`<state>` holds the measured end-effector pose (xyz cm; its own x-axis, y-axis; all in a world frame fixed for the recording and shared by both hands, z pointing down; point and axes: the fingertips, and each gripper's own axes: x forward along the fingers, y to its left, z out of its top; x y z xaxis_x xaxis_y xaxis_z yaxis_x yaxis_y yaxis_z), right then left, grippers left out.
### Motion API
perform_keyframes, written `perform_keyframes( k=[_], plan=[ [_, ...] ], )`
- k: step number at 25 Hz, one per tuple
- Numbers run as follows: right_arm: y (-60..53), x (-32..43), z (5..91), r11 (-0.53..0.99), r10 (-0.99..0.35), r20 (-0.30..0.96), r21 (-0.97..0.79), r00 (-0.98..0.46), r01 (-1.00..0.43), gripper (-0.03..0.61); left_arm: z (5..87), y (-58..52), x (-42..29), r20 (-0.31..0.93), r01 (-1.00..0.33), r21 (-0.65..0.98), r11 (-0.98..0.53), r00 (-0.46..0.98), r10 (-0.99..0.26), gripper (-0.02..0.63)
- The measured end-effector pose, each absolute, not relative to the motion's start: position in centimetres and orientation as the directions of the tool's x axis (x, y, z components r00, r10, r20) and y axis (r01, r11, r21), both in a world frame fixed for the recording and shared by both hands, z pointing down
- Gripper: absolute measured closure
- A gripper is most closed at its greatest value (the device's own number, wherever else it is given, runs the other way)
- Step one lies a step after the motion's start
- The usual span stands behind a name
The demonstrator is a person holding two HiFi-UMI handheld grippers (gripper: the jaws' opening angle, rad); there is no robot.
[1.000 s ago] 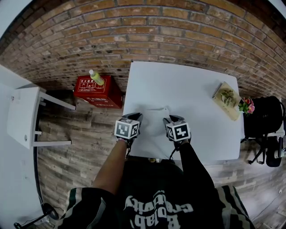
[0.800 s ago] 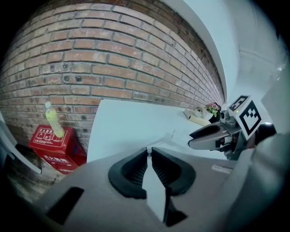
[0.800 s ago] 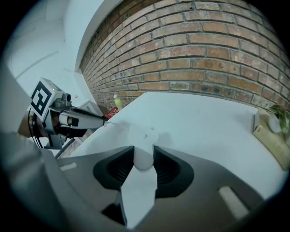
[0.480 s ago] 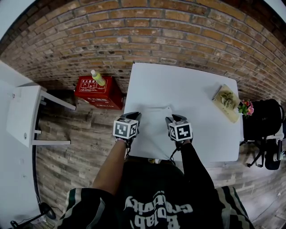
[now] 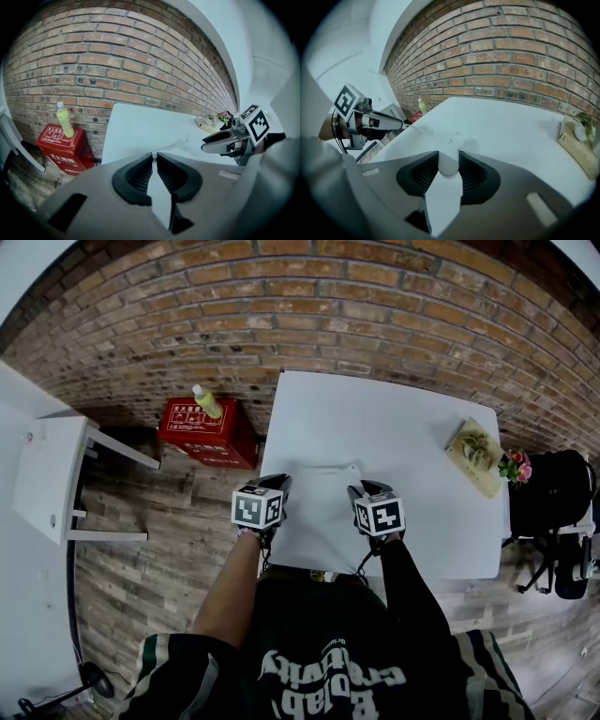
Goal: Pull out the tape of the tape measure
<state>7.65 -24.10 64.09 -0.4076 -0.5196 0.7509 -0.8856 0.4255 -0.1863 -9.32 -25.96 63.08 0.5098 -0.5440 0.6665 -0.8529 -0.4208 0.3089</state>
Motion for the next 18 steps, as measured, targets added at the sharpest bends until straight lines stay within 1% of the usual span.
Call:
perform_keyframes(
  k=[6,15,18],
  plan=[
    [-24.0,8.8,64.3,0.405,-0.529,0.752,-0.182,-0.392,-0.896,0.43,63.1,-25.9,-11.0,0.664,-0.877,0.307,-0.37,0.476,-0.576,0.575],
    [-23.9,9.5,64.0,0.415,-0.533,0.75,-0.172,-0.392,-0.894,0.43,62.9,-25.8,-10.6,0.664,-0.882,0.295,-0.368,0.466,-0.584,0.575],
    [-24.0,10.2,64.1,0.398,-0.541,0.751,-0.168,-0.379,-0.902,0.43,62.8,-25.9,-11.2,0.671,-0.896,0.274,-0.35,0.439,-0.598,0.575]
  ],
)
